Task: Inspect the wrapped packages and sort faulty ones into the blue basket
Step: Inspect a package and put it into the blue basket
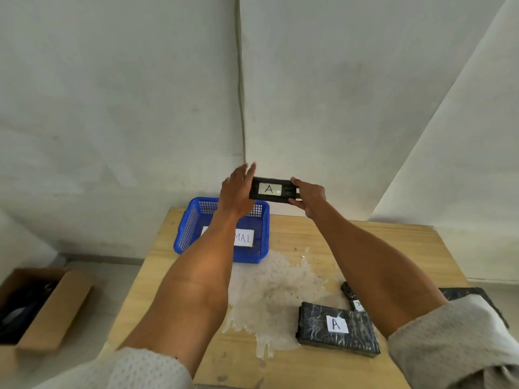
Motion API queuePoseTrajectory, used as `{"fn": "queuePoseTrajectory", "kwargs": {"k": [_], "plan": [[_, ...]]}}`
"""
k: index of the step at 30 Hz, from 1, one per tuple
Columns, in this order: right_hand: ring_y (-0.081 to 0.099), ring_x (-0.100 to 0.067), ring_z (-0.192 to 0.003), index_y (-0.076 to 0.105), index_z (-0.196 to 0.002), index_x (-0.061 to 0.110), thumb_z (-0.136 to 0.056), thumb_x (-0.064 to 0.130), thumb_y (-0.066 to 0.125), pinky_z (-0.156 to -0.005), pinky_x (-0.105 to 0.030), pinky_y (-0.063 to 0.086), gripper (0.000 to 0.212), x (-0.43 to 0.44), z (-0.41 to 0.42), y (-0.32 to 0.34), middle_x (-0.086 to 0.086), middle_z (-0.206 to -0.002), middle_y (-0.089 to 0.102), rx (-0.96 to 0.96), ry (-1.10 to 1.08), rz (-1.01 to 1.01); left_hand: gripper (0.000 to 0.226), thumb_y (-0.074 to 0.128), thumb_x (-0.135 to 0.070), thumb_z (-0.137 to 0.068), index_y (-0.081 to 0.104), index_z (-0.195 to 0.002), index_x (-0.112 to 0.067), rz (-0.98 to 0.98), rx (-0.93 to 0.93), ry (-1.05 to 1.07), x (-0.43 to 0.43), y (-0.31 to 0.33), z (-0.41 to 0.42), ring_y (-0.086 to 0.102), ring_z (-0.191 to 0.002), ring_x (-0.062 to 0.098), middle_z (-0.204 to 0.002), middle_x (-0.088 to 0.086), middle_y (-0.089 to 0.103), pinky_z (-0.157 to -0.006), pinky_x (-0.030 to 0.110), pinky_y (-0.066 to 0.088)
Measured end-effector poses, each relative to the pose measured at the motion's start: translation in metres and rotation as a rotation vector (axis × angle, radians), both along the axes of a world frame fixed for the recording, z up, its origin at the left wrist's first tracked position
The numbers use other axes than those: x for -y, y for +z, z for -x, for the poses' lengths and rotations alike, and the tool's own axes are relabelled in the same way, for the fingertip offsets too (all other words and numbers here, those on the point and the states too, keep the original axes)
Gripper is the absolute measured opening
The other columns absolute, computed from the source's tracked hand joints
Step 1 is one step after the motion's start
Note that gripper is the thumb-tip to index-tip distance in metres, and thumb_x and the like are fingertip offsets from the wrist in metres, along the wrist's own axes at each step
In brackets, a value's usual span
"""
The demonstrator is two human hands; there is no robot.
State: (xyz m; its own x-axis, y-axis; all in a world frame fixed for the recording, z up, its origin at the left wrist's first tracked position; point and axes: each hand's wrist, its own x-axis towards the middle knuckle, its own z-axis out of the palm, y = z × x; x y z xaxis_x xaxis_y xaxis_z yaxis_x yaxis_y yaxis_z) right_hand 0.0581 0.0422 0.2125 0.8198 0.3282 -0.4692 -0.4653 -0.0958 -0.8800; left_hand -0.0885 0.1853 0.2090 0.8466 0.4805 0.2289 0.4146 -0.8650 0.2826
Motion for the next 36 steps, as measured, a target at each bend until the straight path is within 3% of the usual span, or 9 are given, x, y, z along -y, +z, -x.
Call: {"fn": "queuePoseTrajectory", "kwargs": {"k": [5, 9, 16, 18, 21, 24, 27, 31, 36], "plan": [[0.076, -0.027, -0.081, 0.069, -0.102, 0.002, -0.08, 0.03, 0.086, -0.071, -0.038, 0.065, 0.04, -0.027, 0.007, -0.026, -0.016, -0.104, 0.072, -0.007, 0.093, 0.096, 0.073, 0.077, -0.02, -0.082, 0.045, -0.147, -0.013, 0.044, -0.095, -0.069, -0.006, -0.023, 0.002, 0.05, -0.132, 0.026, -0.145, 0.006, 0.053, -0.11, 0.044, 0.04], [0.076, -0.027, -0.082, 0.067, -0.088, 0.008, -0.079, 0.033, 0.086, -0.07, -0.038, 0.065, 0.034, -0.043, 0.009, -0.048, -0.015, -0.102, 0.072, -0.014, 0.142, 0.175, 0.071, 0.077, -0.027, -0.082, 0.045, -0.145, -0.017, 0.003, -0.196, -0.036, -0.016, -0.046, 0.005, 0.05, -0.132, 0.024, -0.143, 0.003, 0.055, -0.114, 0.047, 0.031], [0.073, -0.025, -0.083, 0.07, -0.096, 0.005, -0.081, 0.033, 0.085, -0.062, -0.033, 0.064, 0.035, -0.081, 0.016, -0.079, -0.011, -0.101, 0.067, -0.036, 0.207, 0.216, 0.066, 0.072, -0.017, -0.081, 0.047, -0.142, -0.014, 0.024, -0.268, -0.037, -0.044, -0.075, 0.008, 0.054, -0.122, 0.027, -0.136, 0.005, 0.056, -0.094, 0.042, 0.048], [0.073, -0.027, -0.083, 0.068, -0.089, 0.009, -0.084, 0.036, 0.082, -0.061, -0.032, 0.064, 0.031, -0.092, 0.017, -0.086, -0.009, -0.095, 0.066, -0.027, 0.204, 0.234, 0.063, 0.071, -0.015, -0.079, 0.05, -0.138, -0.013, 0.029, -0.275, -0.042, -0.055, -0.08, 0.006, 0.057, -0.117, 0.029, -0.13, 0.006, 0.059, -0.091, 0.042, 0.05], [0.075, -0.031, -0.076, 0.069, -0.081, 0.014, -0.09, 0.045, 0.07, -0.071, -0.042, 0.064, 0.032, -0.11, 0.017, -0.105, -0.008, -0.086, 0.073, 0.038, 0.21, 0.309, 0.064, 0.074, -0.012, -0.074, 0.052, -0.134, -0.012, 0.058, -0.302, -0.043, -0.078, -0.088, 0.002, 0.058, -0.114, 0.031, -0.125, 0.008, 0.06, -0.088, 0.044, 0.05], [0.074, -0.032, -0.08, 0.075, -0.09, 0.014, -0.096, 0.046, 0.059, -0.078, -0.042, 0.062, 0.037, -0.113, 0.015, -0.128, -0.008, -0.084, 0.074, 0.173, 0.113, 0.4, 0.061, 0.074, -0.007, -0.073, 0.052, -0.13, -0.012, 0.057, -0.345, -0.052, -0.103, -0.103, 0.002, 0.058, -0.114, 0.032, -0.122, 0.009, 0.06, -0.088, 0.044, 0.049], [0.068, -0.034, -0.101, 0.075, -0.109, 0.018, -0.101, 0.032, 0.051, -0.082, -0.032, 0.05, 0.029, -0.095, 0.009, -0.154, -0.012, -0.107, 0.075, 0.318, 0.04, 0.581, 0.06, 0.076, -0.006, -0.074, 0.052, -0.128, -0.01, 0.059, -0.387, -0.035, -0.129, -0.123, 0.002, 0.059, -0.113, 0.031, -0.122, 0.01, 0.06, -0.089, 0.042, 0.048], [0.06, -0.035, -0.116, 0.06, -0.134, 0.015, -0.103, 0.016, 0.048, -0.089, -0.042, 0.051, 0.033, -0.06, -0.002, -0.214, -0.017, -0.13, 0.064, 0.457, 0.196, 0.876, 0.065, 0.079, -0.006, -0.075, 0.049, -0.133, -0.008, 0.053, -0.432, -0.027, -0.158, -0.158, -0.001, 0.06, -0.114, 0.029, -0.124, 0.011, 0.061, -0.095, 0.04, 0.049], [0.025, -0.037, -0.146, 0.04, -0.15, 0.016, -0.104, 0.03, 0.046, -0.11, -0.053, 0.034, 0.049, -0.027, 0.002, -0.287, -0.019, -0.159, 0.029, 0.433, 0.413, 1.122, 0.065, 0.075, 0.0, -0.077, 0.047, -0.136, -0.006, 0.075, -0.468, -0.017, -0.183, -0.205, -0.009, 0.058, -0.117, 0.03, -0.127, 0.014, 0.059, -0.099, 0.041, 0.048]]}}
